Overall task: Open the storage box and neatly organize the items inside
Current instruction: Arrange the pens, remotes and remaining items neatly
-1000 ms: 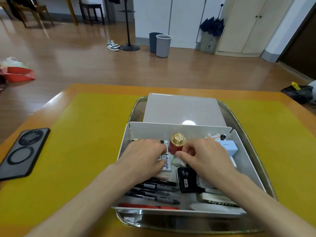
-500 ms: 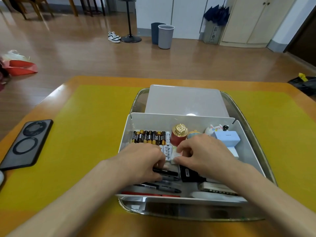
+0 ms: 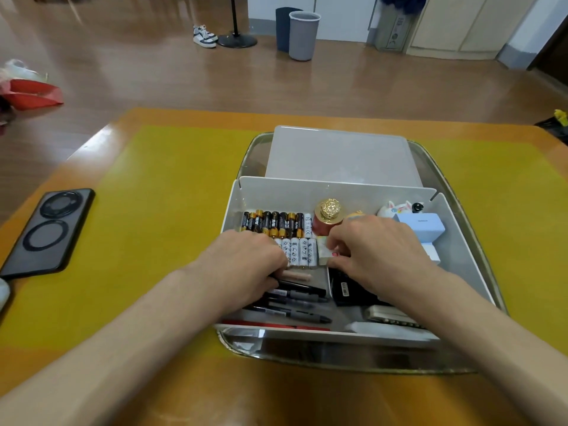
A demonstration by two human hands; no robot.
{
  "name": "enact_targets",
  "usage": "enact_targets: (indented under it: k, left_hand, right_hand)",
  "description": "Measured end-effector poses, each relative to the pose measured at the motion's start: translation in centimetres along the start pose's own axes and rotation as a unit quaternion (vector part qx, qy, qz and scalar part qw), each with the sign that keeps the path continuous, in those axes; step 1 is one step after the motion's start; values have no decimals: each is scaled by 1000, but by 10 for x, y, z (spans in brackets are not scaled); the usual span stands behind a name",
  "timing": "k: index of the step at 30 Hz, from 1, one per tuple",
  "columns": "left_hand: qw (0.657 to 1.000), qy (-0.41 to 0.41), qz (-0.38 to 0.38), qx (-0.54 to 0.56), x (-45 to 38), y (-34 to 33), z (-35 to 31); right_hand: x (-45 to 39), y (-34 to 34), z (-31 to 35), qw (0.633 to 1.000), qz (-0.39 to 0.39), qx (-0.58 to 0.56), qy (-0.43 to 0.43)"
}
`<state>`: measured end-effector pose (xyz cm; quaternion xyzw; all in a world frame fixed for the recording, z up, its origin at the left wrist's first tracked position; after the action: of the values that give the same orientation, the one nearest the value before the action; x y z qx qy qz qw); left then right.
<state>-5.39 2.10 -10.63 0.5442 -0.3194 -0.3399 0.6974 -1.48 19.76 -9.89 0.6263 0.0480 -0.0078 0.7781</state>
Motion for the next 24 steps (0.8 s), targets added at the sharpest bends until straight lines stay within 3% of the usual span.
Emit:
enact_targets:
  k: [6,12,18,24]
  left_hand:
    - [1000,17,9,-21,-1,-1,-2]
    - [1000,-9,9,-16,3,-5,2]
    - [998,-55,11,-17,5,-6,-1]
    - [997,-49,50,-35,9,-9,-1]
  right_hand:
    - [8,24,5,996,-4,-87,15]
    - [24,24,18,971,145,-171,81]
    - [26,23,18,963,132,-191,134]
    - [20,23,14,963,118,-206,128]
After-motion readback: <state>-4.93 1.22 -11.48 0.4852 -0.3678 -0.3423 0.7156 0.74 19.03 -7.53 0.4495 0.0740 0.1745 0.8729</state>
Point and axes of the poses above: each hand's wrist, its own x-axis away from the middle knuckle, its own y-axis out of the back of the hand, z = x × y, the point moved 4 cm from there along -x, towards the middle knuckle, and after that the axes turned 11 degrees about -x, right-handed, at the moved point
